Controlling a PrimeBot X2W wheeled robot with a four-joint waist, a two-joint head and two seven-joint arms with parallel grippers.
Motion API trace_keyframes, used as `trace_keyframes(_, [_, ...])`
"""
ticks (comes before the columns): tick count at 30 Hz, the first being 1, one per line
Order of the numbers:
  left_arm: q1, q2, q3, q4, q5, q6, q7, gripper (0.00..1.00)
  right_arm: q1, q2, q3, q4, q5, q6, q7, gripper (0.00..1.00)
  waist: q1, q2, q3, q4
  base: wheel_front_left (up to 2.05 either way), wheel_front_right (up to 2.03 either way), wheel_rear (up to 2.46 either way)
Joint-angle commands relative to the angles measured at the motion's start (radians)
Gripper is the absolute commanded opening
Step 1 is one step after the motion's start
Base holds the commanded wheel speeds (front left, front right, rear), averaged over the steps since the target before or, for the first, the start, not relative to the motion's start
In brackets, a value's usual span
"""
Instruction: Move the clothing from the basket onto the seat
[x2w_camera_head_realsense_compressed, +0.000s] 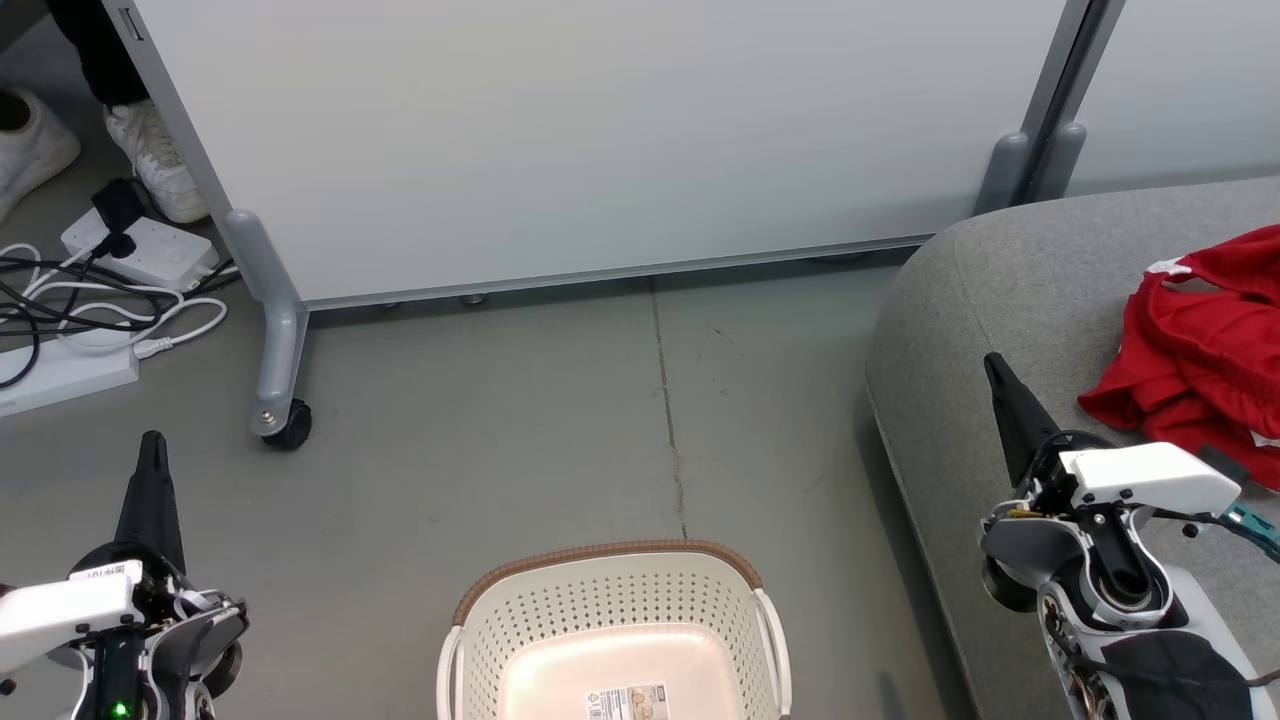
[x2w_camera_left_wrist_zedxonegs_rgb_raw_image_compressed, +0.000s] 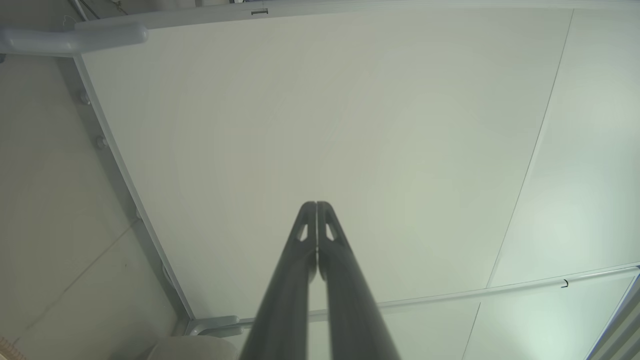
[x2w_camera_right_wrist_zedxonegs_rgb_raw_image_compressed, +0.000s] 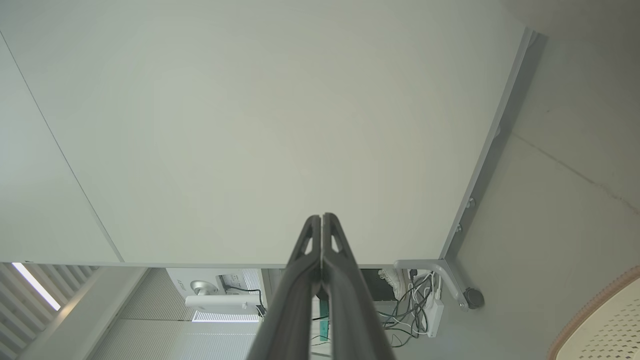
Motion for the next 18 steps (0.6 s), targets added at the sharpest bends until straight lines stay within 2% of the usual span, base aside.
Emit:
trace_keyframes(1, [-0.012,0.002,0.003,-0.001,-0.003,-0.004,0.005,0.00,-0.003,-0.009,-0.002,0.003,0.002,0.003,0.003,0.00,0.0000,0.0000,0.000,0.000,0.00,0.00,0.00])
trace_keyframes(18, [-0.012,0.002,0.004,-0.001,-0.003,-0.004,0.005,0.00,-0.003,-0.009,-0.002,0.003,0.002,0.003,0.003,0.00,0.0000,0.0000,0.000,0.000,0.00,0.00,0.00])
